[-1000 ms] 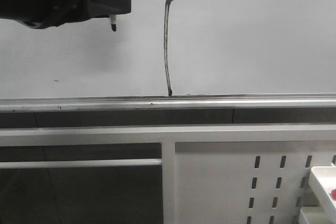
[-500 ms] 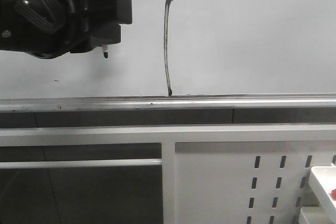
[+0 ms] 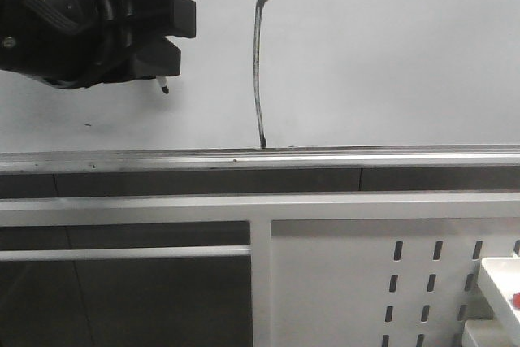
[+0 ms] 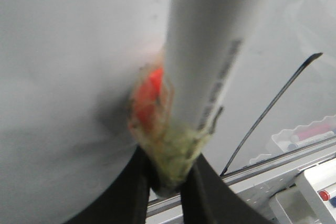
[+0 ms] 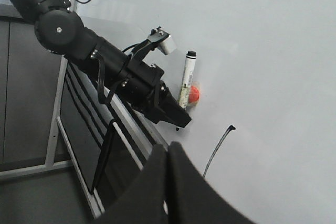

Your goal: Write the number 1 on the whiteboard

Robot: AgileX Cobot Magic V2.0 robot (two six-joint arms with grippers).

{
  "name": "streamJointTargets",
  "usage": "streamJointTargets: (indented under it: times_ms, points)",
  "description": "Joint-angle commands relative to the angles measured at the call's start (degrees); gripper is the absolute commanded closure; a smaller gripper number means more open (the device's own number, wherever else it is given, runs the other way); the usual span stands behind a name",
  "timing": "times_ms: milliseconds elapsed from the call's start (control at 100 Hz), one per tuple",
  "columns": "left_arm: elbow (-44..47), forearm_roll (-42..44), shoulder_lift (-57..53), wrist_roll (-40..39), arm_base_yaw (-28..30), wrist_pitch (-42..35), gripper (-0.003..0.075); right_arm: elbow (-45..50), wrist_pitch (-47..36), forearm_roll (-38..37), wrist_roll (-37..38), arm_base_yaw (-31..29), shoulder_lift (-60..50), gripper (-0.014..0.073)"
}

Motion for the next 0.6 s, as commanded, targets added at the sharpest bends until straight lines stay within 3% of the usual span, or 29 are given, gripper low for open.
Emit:
streamJointTargets:
  times_ms: [0,420,590]
  points:
    - [-2.4,-0.6,-1.5,-0.7,0.7,-5.0,0.074,-1.4,-4.3,2.2,0.3,-0.3,0.5,0.0643]
    - [-2.4,-0.2,-1.5,-0.7,1.0,-2.4,0.074,-1.4,-4.3,2.8,0.3,-0.3,0.5,0.0643]
    - [-4.3,2.0,-1.6,-0.7,2.0,5.0,0.074,-1.4,-4.3,3.1,0.3,-0.3,0.5,0.0643]
